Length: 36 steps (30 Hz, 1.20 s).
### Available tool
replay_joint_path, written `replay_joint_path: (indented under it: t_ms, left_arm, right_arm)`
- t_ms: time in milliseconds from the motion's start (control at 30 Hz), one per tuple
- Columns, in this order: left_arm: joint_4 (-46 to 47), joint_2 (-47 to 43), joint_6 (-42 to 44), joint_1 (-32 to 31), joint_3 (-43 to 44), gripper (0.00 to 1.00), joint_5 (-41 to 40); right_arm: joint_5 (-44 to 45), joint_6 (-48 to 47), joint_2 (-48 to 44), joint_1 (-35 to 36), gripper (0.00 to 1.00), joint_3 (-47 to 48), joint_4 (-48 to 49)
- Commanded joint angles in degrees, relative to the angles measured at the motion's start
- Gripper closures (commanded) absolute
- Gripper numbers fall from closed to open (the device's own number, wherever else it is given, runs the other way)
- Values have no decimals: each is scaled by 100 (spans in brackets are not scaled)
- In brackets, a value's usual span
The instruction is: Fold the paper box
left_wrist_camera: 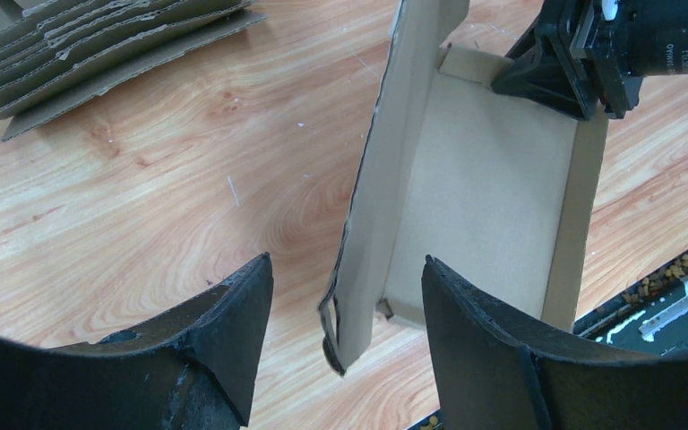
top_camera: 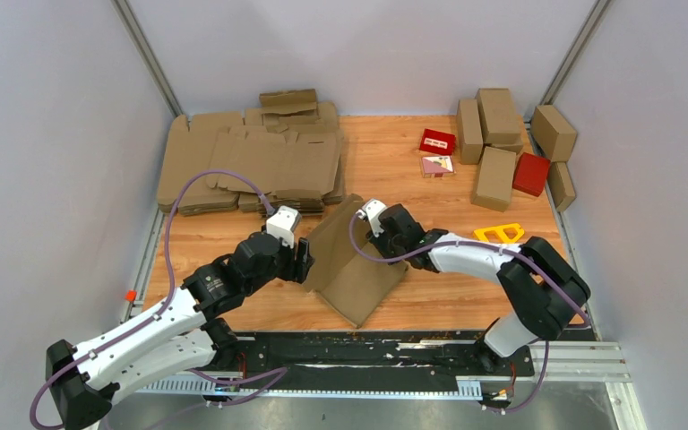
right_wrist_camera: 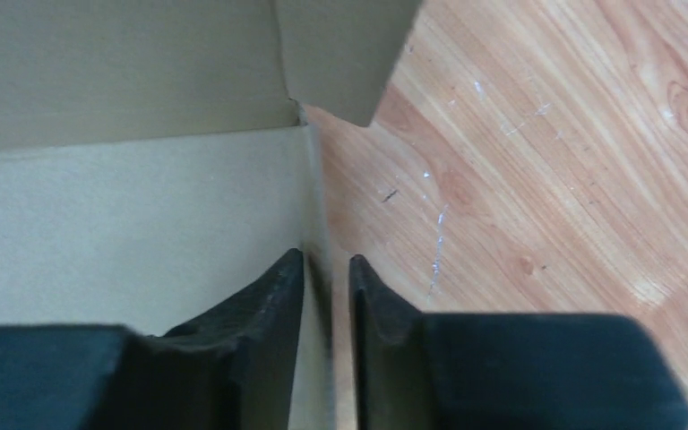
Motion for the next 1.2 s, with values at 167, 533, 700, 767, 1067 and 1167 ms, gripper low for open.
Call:
replay_joint_path:
  t_ms: [167,533,700,767,1067,1167]
  left_arm:
    - [136,-82,73,32,185,31,-153]
    - [-138,285,-156,210,718,0,-664]
    - [-138,230,-584,506,795,0,-644]
    - [-71,265,-700,549,736,0,-509]
    - [441,96,-1166,563,27,0,-533]
    - [816,102,-1125,663,-221,0,-163]
  right_arm:
    - [1527,457,-128,179,95,122,-90]
    - [2401,3004,-135,164,100,-46,-964]
    - [2810,4773,48,153,100,324,-2021]
    - [2687,5221,59,155,100,380,-2178]
    - [2467,5710,-429,187,100,28,-1815]
    - [2517,5646,-495,190,100,22,-1853]
